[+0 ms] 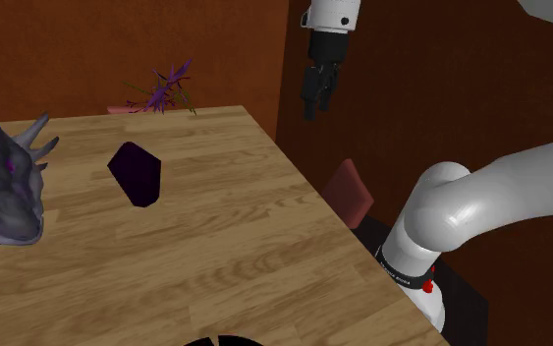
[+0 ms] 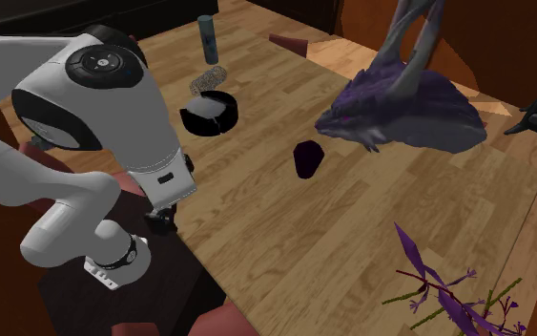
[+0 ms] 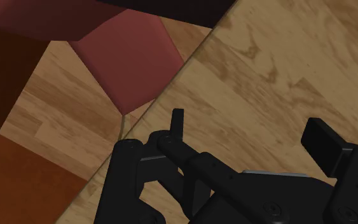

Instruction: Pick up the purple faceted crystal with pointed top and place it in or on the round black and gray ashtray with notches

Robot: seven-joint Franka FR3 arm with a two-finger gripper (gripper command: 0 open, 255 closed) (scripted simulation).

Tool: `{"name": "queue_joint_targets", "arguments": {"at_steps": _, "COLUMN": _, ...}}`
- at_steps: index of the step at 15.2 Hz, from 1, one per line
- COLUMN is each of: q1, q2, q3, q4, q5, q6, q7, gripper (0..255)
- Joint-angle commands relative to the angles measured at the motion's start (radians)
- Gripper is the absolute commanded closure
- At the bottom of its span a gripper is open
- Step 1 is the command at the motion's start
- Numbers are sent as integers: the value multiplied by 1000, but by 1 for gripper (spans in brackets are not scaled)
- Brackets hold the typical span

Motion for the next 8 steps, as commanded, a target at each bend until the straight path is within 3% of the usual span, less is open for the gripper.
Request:
{"name": "queue_joint_targets", "arguments": {"at_steps": 1, "q1": 0, "q2": 0, "q3": 0, "q4": 0, "q5": 0, "q6": 0, "q7": 0, "gripper": 0}}
{"name": "queue_joint_targets", "arguments": {"at_steps": 8, "q1": 41, "q2": 207, "q3": 72, "q4": 103, "q5": 84, "q6": 118, "q7": 49, "gripper": 0}}
